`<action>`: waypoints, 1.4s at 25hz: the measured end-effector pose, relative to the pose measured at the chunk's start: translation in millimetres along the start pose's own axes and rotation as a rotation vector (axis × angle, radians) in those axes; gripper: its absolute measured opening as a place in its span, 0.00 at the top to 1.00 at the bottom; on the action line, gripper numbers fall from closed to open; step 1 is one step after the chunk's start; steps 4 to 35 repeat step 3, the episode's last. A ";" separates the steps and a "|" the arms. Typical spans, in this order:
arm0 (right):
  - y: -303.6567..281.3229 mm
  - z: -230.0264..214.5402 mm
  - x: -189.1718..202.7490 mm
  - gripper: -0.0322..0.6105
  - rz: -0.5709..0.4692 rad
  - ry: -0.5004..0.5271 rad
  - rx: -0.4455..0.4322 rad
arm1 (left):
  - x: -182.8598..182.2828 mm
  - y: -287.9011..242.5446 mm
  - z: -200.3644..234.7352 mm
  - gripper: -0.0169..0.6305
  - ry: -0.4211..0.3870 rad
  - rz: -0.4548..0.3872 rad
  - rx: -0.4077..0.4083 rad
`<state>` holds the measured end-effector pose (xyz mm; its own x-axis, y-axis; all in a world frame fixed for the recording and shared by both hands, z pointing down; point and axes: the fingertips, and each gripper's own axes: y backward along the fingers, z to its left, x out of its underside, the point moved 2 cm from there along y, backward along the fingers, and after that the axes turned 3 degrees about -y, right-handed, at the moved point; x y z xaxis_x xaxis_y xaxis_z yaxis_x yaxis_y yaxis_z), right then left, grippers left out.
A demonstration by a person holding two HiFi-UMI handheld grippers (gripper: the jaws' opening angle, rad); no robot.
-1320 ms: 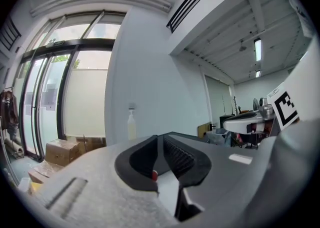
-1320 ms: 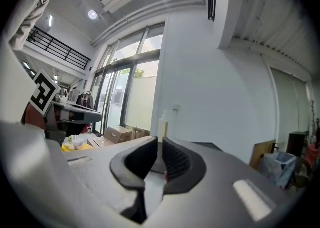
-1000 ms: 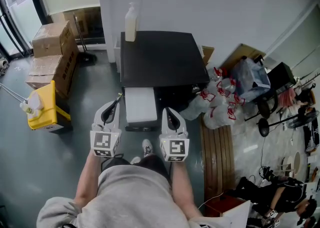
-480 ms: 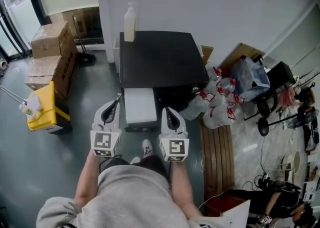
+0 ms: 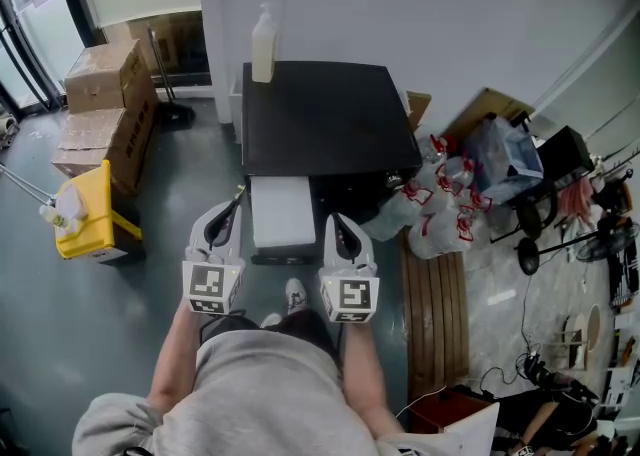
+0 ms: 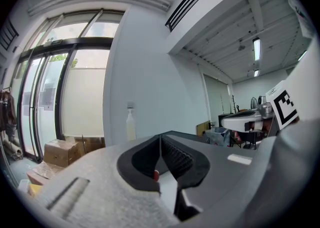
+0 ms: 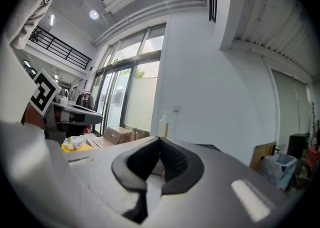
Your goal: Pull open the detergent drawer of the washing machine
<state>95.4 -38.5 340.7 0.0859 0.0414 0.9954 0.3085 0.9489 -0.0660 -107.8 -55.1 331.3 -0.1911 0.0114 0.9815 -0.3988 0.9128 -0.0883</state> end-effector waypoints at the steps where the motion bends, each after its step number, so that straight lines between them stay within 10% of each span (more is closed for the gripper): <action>1: 0.2 0.5 0.9 0.94 0.001 -0.001 0.000 | 0.5 0.6 0.2 0.94 0.002 0.001 0.000; 35: 0.6 1.4 2.9 0.94 0.004 -0.004 0.000 | 1.3 1.7 0.9 0.94 0.005 0.001 -0.002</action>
